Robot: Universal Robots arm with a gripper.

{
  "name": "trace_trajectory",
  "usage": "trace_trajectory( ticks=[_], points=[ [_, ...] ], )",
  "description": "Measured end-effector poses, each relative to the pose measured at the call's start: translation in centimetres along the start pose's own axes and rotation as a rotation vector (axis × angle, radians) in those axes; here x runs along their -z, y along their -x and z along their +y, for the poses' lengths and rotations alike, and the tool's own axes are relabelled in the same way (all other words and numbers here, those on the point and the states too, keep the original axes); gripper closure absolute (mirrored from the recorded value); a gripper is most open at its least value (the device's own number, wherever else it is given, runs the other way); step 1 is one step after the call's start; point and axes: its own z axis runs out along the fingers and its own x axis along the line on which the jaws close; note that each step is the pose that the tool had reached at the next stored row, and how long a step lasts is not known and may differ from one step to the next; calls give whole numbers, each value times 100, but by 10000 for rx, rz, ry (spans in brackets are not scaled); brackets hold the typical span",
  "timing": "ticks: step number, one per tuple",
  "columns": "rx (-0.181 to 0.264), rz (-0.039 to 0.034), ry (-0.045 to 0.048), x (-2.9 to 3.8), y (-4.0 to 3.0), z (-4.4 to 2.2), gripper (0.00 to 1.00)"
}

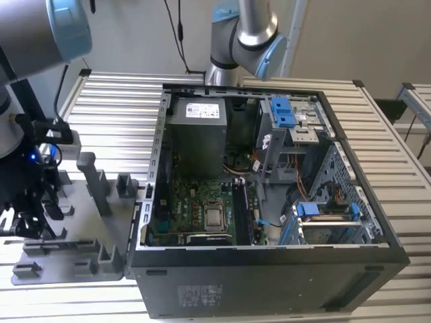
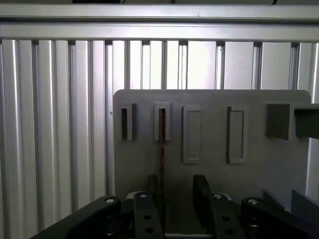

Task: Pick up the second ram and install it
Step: 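Pick up the second ram and move it above second insertion slot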

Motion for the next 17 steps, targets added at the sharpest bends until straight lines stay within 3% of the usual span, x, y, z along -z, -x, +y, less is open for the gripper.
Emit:
trace_trajectory(
  ticks=[17],
  points=[
    [-1, 0, 0, -274, -50, 15, 58]
  ],
)
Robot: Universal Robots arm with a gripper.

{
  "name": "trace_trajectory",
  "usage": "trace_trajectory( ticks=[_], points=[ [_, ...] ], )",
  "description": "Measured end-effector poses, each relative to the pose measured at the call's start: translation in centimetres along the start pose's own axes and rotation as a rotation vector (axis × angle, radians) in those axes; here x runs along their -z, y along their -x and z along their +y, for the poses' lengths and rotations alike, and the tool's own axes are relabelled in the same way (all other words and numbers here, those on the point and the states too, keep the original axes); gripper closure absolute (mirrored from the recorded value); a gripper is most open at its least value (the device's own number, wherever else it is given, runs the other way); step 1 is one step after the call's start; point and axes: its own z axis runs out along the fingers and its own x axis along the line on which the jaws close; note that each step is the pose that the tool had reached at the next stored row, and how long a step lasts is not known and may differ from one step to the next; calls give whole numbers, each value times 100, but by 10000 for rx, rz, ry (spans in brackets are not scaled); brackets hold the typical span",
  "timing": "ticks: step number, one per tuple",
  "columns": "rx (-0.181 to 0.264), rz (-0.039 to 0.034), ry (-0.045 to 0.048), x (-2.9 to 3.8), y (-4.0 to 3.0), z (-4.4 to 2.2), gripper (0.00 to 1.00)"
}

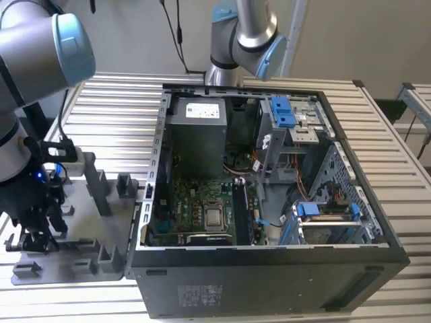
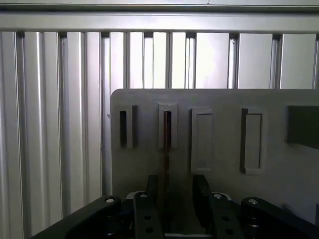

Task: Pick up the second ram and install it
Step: 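Pick up the second ram and move it above second insertion slot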

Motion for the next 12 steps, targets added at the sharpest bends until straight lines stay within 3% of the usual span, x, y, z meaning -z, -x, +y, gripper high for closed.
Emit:
trace_trajectory(
  ticks=[5, 12],
  points=[
    [1, -1, -2, -62, -16, 0, 58],
    [4, 0, -28, -78, -28, 6, 58]
  ],
)
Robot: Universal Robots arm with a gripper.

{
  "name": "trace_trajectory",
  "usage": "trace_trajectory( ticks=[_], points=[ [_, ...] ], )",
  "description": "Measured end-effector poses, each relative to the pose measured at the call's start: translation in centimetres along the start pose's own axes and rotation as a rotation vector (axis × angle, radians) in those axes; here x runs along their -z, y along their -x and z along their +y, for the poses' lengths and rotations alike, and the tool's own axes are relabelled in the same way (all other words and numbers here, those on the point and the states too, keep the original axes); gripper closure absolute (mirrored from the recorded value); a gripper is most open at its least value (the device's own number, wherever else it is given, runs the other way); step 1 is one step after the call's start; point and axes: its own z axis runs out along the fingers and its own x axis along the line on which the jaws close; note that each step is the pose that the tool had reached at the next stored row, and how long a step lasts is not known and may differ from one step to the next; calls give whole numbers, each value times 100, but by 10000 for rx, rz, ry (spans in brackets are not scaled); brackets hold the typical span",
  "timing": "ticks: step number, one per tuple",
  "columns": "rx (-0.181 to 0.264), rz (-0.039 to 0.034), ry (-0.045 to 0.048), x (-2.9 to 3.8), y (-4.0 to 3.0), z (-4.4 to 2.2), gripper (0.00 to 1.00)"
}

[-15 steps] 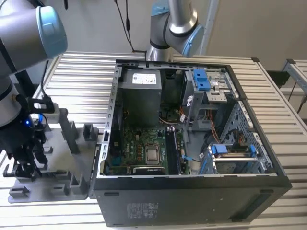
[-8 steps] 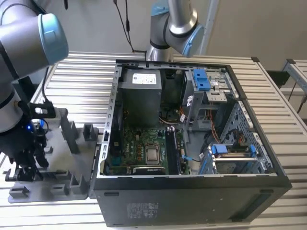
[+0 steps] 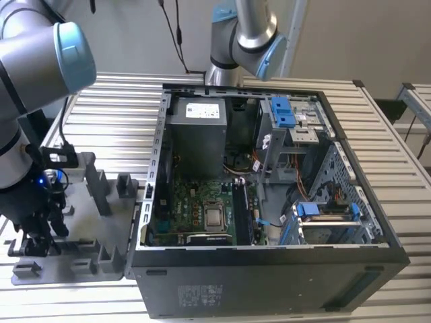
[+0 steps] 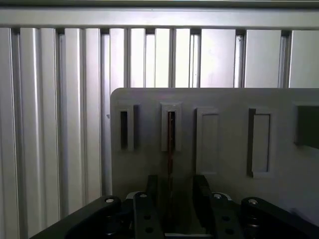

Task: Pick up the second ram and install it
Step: 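Pick up the second ram and move it above second insertion slot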

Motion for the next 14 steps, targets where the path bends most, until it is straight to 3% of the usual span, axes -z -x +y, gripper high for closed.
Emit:
trace_trajectory(
  ticks=[9, 14],
  points=[
    [0, 0, -10, -4, -9, 1, 58],
    [0, 0, -11, -4, -10, 1, 73]
  ],
)
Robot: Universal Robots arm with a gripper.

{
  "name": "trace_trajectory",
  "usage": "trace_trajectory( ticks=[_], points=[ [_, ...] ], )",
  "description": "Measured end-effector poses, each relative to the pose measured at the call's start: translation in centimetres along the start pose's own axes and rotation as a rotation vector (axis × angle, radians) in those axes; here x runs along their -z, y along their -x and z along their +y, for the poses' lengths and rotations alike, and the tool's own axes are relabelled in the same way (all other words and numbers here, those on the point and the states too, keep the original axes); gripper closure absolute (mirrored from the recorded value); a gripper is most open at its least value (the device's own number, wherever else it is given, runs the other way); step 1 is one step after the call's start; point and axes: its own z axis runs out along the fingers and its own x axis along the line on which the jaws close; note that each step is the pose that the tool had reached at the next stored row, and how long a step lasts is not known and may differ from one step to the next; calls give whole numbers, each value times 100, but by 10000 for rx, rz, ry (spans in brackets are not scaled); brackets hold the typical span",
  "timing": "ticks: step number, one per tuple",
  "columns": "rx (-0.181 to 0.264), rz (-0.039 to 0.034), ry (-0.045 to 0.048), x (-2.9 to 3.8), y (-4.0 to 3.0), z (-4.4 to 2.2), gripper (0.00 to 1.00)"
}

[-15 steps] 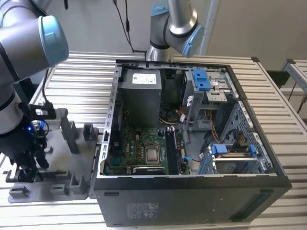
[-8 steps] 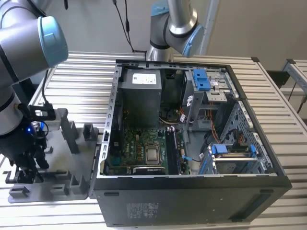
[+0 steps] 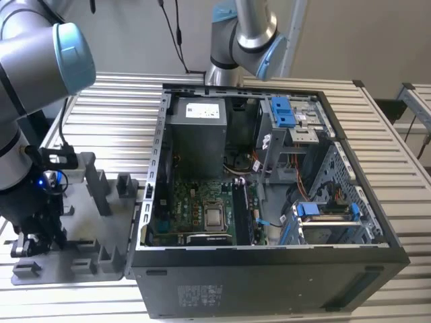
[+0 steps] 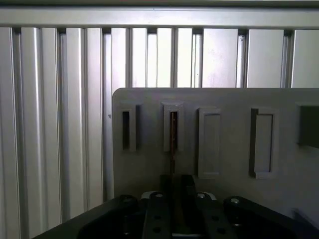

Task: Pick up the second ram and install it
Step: 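Pick up the second ram and move it above second insertion slot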

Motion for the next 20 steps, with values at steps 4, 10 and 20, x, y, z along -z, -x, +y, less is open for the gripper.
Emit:
trace_trajectory(
  ticks=[4, 10, 20],
  points=[
    [0, 0, -1, 0, -1, 0, 79],
    [0, 0, -1, 0, -3, 0, 86],
    [0, 0, -3, 0, -6, 0, 86]
  ],
)
